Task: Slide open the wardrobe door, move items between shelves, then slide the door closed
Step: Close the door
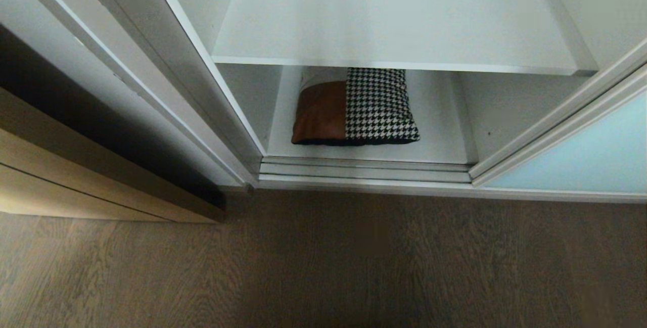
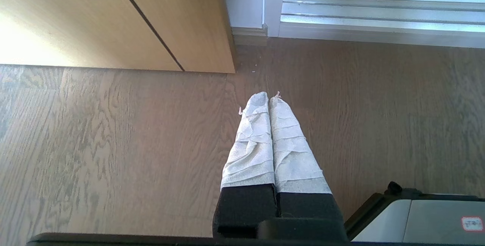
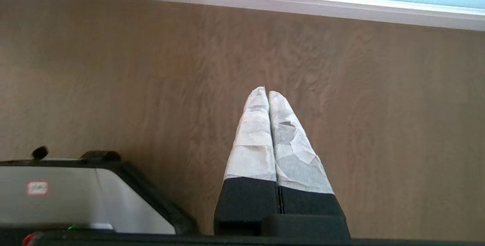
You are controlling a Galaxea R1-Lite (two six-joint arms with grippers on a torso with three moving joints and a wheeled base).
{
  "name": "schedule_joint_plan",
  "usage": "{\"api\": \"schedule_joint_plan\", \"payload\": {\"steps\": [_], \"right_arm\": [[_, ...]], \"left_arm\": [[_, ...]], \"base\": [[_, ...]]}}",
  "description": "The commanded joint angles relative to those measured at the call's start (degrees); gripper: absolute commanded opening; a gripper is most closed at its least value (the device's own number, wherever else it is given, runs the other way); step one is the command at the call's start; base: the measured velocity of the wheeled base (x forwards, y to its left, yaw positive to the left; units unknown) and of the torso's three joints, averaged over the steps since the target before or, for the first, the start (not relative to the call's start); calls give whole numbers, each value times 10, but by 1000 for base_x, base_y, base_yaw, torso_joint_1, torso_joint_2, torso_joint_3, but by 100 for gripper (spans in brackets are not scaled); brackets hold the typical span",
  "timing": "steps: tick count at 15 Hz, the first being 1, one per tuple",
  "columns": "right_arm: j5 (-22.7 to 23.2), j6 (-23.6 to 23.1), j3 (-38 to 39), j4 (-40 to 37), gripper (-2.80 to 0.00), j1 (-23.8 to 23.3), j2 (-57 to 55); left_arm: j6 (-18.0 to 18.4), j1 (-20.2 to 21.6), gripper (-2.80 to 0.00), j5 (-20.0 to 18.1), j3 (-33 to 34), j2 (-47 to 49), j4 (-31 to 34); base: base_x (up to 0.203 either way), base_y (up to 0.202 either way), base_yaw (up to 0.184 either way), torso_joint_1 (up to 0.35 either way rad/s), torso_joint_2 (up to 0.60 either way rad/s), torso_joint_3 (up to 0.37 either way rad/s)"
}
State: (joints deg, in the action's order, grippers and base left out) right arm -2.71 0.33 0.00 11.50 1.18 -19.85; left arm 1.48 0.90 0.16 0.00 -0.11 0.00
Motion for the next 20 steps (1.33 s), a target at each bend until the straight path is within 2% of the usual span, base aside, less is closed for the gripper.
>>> {"api": "schedule_joint_plan", "payload": {"steps": [1,2,4,7,10,12,14,16,18,20], "right_arm": [[14,-6,-2,31,-280,-33,-40],[14,-12,-9,66,-280,-54,-58],[5,-14,-55,63,-280,-62,-69],[-65,-20,-158,31,-280,-71,-84],[-95,-31,-240,14,-280,-96,-111],[-98,-43,-301,-19,-280,-116,-125],[-99,-49,-373,-82,-280,-136,-139],[-104,-51,-427,-127,-280,-140,-176],[-167,-52,-460,-133,-280,-128,-213],[-179,-52,-496,-139,-280,-136,-232]], "left_arm": [[0,0,-280,0,0,1,0],[0,0,-280,0,0,1,0],[0,0,-280,0,0,1,0],[0,0,-280,0,0,1,0],[0,0,-280,0,0,1,0],[0,1,-280,0,0,1,0],[0,0,-280,0,0,1,0],[0,1,-280,0,0,1,0],[0,0,-280,0,0,1,0],[0,1,-280,0,0,1,0]], "base": [[0,0,0,0,0,0],[0,0,0,0,0,0],[0,0,0,0,0,0],[0,0,0,0,0,0],[0,0,0,0,0,0],[0,0,0,0,0,0],[0,0,0,0,0,0],[0,0,0,0,0,0],[0,0,0,0,0,0],[0,0,0,0,0,0]]}}
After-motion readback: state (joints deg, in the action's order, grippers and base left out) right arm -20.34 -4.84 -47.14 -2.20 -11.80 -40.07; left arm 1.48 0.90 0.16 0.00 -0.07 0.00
